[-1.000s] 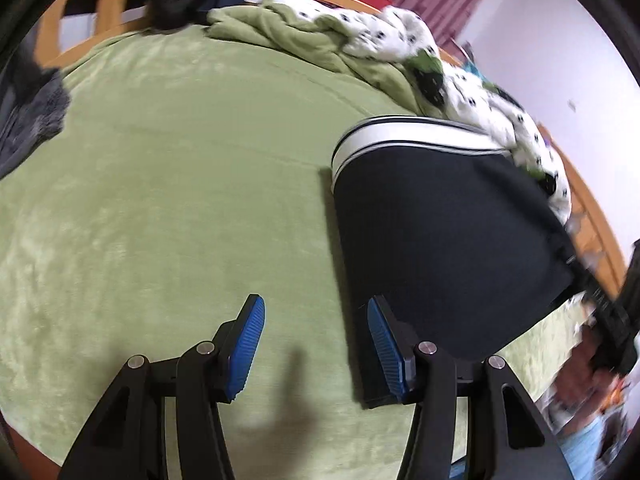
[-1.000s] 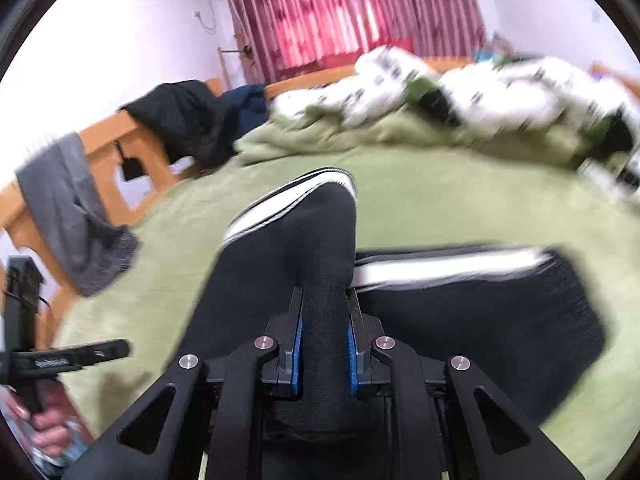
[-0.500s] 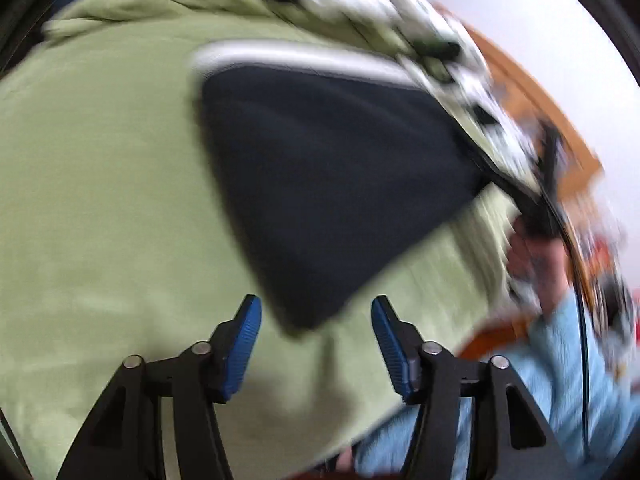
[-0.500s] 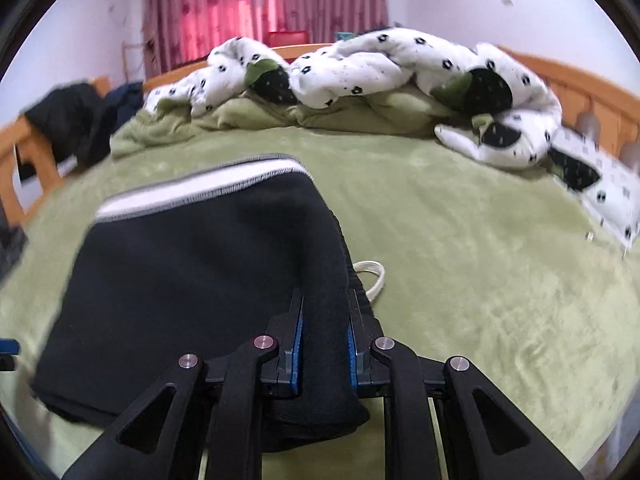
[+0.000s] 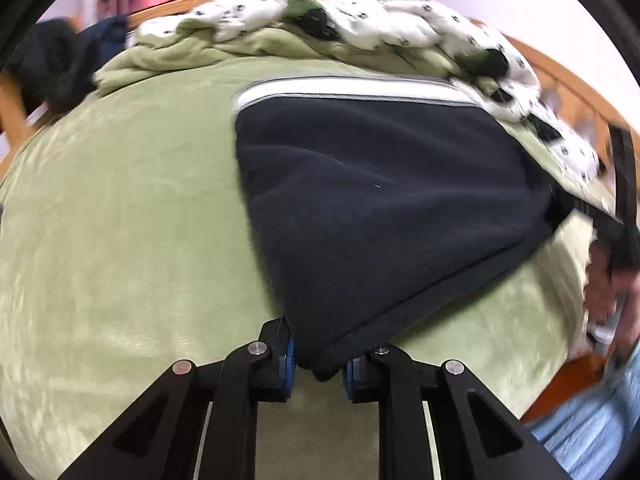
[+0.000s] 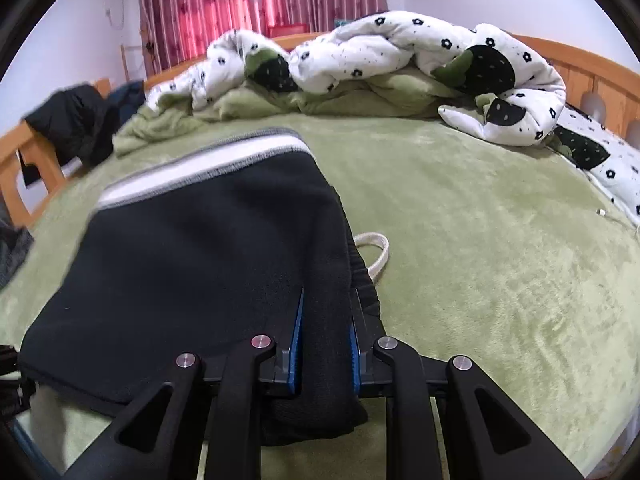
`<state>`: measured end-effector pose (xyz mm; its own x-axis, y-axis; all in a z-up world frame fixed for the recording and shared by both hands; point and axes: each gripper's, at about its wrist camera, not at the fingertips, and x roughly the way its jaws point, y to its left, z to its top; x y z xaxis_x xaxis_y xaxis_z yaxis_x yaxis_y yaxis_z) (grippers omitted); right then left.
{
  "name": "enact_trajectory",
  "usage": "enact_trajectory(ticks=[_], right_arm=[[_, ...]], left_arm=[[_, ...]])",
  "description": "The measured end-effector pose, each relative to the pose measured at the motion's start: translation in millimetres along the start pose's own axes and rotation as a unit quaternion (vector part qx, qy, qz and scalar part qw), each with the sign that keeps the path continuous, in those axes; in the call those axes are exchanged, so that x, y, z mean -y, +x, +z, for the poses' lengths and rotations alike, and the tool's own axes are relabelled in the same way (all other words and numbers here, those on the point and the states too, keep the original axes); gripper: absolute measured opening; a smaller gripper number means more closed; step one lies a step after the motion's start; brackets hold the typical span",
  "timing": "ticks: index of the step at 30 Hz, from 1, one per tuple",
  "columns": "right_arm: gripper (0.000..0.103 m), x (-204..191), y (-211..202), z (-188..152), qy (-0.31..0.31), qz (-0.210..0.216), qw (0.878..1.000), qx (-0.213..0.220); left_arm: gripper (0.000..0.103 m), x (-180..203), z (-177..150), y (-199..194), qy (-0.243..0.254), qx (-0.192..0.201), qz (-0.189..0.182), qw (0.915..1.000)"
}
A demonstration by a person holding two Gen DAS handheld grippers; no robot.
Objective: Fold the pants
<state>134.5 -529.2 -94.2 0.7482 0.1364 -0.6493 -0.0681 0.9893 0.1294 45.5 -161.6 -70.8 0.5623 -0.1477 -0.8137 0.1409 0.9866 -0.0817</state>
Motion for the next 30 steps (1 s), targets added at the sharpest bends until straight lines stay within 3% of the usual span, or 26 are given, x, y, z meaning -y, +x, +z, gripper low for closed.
enact_trajectory(ticks=[3,5,7,9,11,13,15,18,22,27,30], right_arm=[[0.017,-8.4,7.1,-6.1,-0.02,-0.009,0.999,-0.024],[0.018,-18.1,13.7,-11.1,-0.052,-0.03,0.998,-0.035],[0.026,-19.6,9.6,-8.6,-0.057,-0.034,0.997,-0.04],[0.029,-12.4,-3.5,-1.1,-0.03,-0.036,0.998,-0.049],[0.032,-7.2,-24.1,6.1,-0.005,-0.023,0.999,-0.027],[0.049,-6.8,-38.9,14.1,0.004,-0.012,1.0,-0.013],[0.049,-11.2,-51.5,22.3,-0.002,0.003,1.0,-0.005],[0.049,-18.9,-52.3,32.7,-0.023,-0.001,1.0,-0.014],[0.052,-27.4,-41.5,46.1,-0.046,-0.012,0.999,-0.024],[0.054,-14.0,2.0,63.4,-0.017,-0.007,0.998,-0.052],[0.054,-2.4,44.0,65.9,-0.007,0.008,0.996,-0.092]], left_arm=[[0.021,8.1,-13.6,26.6,0.021,-0.074,0.02,0.9968],[0.025,12.0,-15.5,14.6,0.03,-0.068,0.027,0.9968],[0.027,11.3,-10.4,-0.5,0.032,-0.09,0.017,0.9953],[0.028,6.0,-5.7,-19.9,0.028,-0.083,0.007,0.9961],[0.036,-2.8,-1.2,-46.0,0.023,-0.07,0.001,0.9973],[0.041,-14.8,7.3,-71.9,0.008,-0.044,0.001,0.999],[0.051,-29.5,24.5,-92.6,-0.011,-0.023,-0.005,0.9997],[0.055,-47.7,49.6,-105.6,-0.038,0.0,-0.016,0.9991],[0.062,-64.1,72.8,-83.3,-0.06,0.006,-0.034,0.9976],[0.062,-74.0,91.8,-15.3,-0.065,-0.035,-0.068,0.9949],[0.062,-77.9,93.2,31.2,-0.083,-0.053,-0.121,0.9877]])
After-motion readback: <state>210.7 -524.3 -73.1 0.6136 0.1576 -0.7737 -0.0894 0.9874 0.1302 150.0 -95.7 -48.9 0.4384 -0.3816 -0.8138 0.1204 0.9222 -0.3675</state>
